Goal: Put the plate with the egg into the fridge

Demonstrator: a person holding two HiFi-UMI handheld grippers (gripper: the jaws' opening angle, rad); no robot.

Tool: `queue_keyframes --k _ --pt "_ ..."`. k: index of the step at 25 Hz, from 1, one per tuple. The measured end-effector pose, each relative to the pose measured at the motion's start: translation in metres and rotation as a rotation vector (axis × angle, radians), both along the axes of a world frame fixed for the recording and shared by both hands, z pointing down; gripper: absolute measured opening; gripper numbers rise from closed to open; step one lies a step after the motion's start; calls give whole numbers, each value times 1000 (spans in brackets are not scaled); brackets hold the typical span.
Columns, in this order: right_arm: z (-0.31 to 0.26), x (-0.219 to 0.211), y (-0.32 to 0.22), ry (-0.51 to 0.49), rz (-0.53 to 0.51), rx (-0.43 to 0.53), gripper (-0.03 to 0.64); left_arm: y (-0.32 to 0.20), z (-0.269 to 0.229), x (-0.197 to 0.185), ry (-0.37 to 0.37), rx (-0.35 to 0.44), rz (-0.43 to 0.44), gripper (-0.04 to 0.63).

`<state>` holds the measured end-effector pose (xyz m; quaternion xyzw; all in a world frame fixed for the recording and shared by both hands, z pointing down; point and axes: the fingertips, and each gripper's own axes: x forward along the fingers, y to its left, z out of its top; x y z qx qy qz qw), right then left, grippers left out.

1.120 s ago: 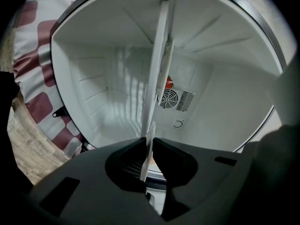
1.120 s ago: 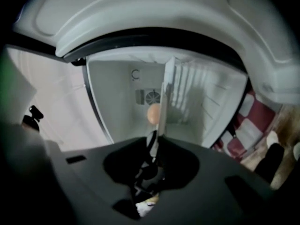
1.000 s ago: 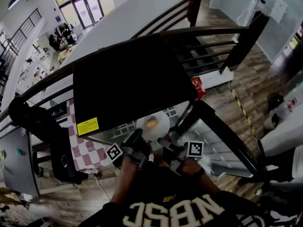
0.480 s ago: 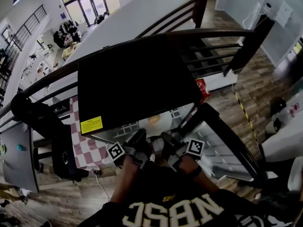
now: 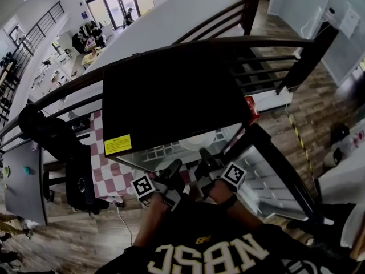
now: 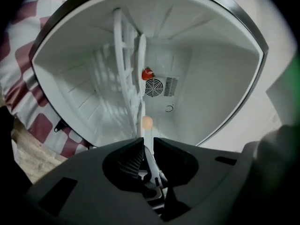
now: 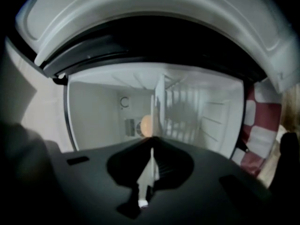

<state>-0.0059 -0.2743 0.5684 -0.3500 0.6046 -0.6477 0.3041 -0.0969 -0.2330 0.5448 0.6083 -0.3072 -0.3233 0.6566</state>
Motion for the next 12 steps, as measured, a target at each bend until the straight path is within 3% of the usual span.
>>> queue_keyframes --k 3,7,12 --pt "6 -1 -10 22 26 11 31 8 -5 1 -70 45 27 67" --pt "3 -3 -21 161 13 44 32 18 1 -2 -106 35 30 67" --pt "-2 -6 -25 215 -21 67 34 39 8 -2 -113 11 12 67"
